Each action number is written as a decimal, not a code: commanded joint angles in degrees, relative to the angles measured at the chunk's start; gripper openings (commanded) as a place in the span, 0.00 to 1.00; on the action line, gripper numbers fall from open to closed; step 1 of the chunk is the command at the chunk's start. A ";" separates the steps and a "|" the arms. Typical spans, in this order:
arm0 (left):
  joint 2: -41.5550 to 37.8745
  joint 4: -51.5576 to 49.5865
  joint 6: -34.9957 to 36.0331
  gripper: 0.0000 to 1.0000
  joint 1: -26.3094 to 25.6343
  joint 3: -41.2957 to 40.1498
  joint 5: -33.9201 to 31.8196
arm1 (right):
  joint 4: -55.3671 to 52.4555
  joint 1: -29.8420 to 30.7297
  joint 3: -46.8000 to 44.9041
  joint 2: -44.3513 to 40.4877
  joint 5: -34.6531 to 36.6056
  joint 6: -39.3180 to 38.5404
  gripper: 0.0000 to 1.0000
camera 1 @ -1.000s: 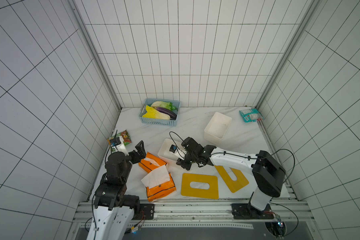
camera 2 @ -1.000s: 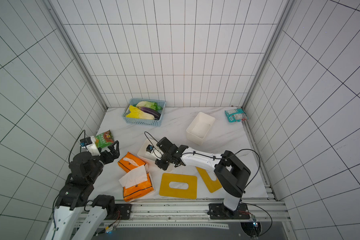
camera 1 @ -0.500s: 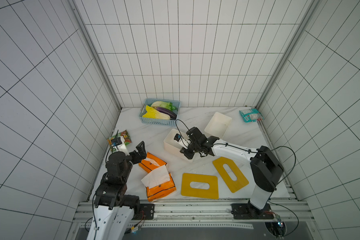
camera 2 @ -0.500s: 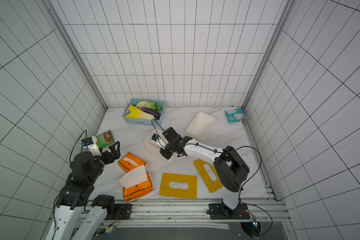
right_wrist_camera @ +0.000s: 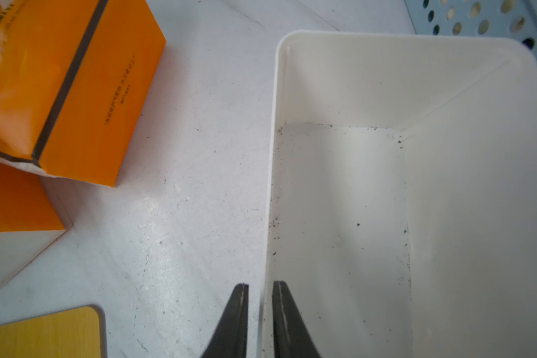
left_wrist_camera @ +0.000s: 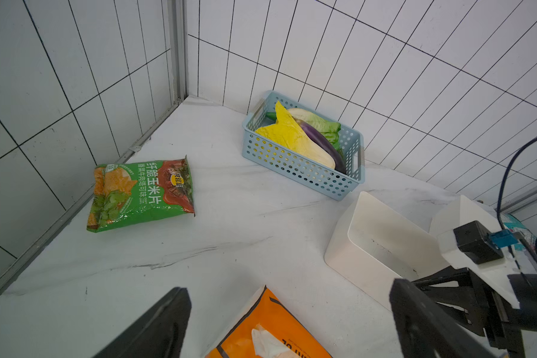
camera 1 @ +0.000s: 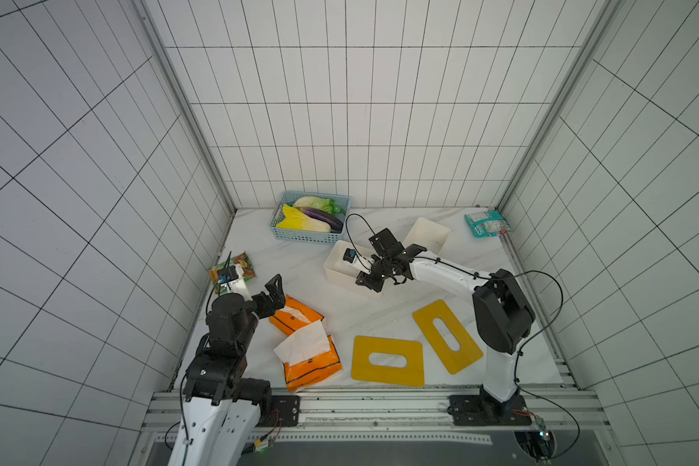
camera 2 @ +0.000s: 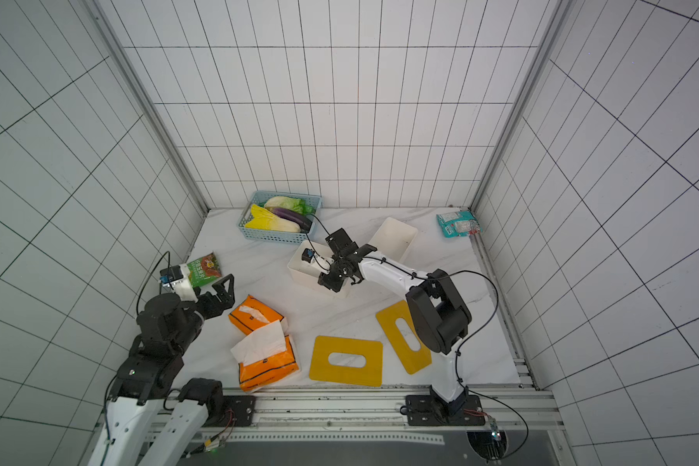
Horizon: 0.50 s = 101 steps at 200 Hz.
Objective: Put the tissue paper into the tissue box
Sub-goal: Move the tissue box to the center of the board, then move the paper towel to the center of the board.
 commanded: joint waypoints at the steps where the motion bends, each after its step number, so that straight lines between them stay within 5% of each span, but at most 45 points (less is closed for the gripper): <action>1: 0.14 0.49 0.73 0.98 -0.04 -0.44 0.99 | -1.73 0.71 -0.30 -5.57 -5.69 1.46 0.34; 80: 0.10 0.59 0.53 0.98 0.17 -0.59 1.19 | 4.74 11.22 -14.29 -21.62 -16.53 1.27 0.76; 101: 0.32 0.59 0.58 0.98 0.18 -0.56 1.37 | 7.63 14.05 -17.58 -22.46 -17.21 0.59 0.80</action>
